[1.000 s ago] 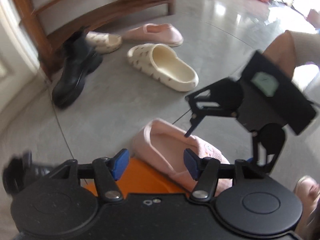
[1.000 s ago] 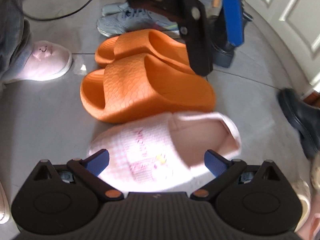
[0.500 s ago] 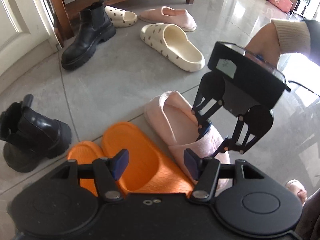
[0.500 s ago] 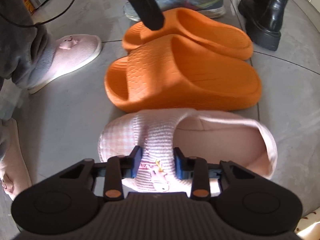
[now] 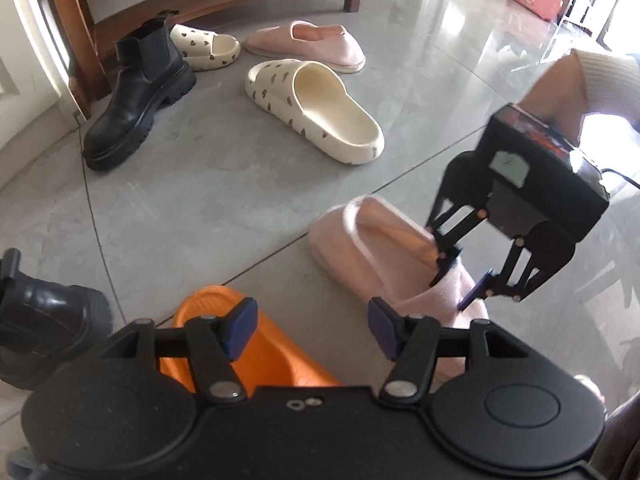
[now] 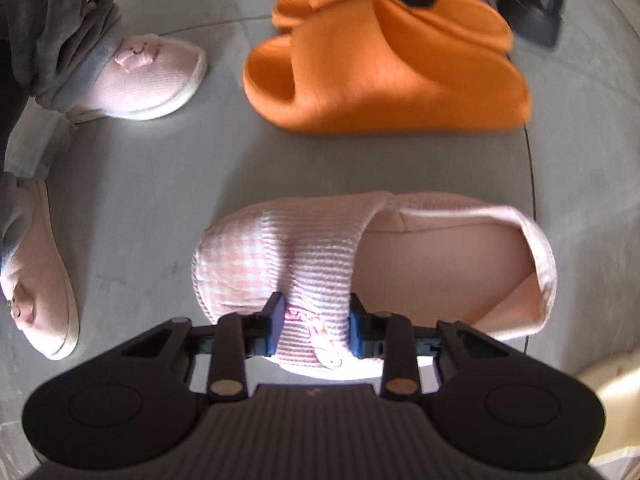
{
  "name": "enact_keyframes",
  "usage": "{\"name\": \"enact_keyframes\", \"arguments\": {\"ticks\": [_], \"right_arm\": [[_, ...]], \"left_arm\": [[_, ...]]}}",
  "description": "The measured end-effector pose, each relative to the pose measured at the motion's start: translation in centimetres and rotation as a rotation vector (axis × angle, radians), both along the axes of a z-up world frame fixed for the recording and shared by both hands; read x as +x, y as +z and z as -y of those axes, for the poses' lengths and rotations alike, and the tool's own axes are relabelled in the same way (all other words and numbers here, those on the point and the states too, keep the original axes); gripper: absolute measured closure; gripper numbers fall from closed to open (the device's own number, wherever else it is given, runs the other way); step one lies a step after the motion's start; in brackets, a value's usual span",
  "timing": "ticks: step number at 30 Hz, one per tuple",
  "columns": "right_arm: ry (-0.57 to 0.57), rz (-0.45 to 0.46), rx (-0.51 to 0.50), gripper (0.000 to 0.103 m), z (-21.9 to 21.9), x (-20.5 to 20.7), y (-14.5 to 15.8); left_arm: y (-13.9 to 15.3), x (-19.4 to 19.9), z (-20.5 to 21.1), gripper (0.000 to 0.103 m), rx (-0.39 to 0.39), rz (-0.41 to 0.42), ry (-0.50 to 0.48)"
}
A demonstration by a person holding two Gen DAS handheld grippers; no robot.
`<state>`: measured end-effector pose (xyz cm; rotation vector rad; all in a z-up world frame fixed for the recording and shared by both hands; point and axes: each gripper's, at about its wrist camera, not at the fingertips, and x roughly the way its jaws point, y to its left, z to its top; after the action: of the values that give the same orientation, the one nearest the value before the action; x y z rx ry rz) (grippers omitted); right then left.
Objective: Organize scattered shoes
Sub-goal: 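Grasp the placed pink slipper with the right gripper and align it, then move the right gripper to the second pink slipper and grasp its heel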
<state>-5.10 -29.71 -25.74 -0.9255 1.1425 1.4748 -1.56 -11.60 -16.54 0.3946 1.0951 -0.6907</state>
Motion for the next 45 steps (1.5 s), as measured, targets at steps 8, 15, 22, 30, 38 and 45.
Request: {"name": "enact_keyframes", "arguments": {"ticks": [8, 15, 22, 30, 38, 45], "right_arm": [[-0.041, -0.026, -0.091, 0.068, 4.6, 0.5, -0.5], [-0.069, -0.005, -0.157, 0.044, 5.4, 0.2, -0.6], [-0.273, 0.272, 0.022, 0.012, 6.4, 0.5, 5.8], [-1.023, 0.522, 0.220, 0.011, 11.9, 14.0, 10.5], [-1.160, 0.603, 0.174, 0.012, 15.6, 22.5, 5.9], [-1.137, 0.562, 0.109, 0.012, 18.2, 29.1, 1.3]], "left_arm": [[-0.3, 0.1, 0.9, 0.042, 0.011, -0.011, -0.014], [-0.4, -0.2, 0.9, 0.042, 0.012, -0.004, -0.041], [-0.3, 1.4, 1.5, 0.041, -0.033, 0.007, -0.072], [-0.1, 3.9, 2.2, 0.041, -0.127, -0.021, -0.030], [-1.3, 4.8, 3.8, 0.040, -0.060, 0.001, 0.049], [-2.0, 4.7, 3.3, 0.040, 0.010, -0.044, 0.136]]}}
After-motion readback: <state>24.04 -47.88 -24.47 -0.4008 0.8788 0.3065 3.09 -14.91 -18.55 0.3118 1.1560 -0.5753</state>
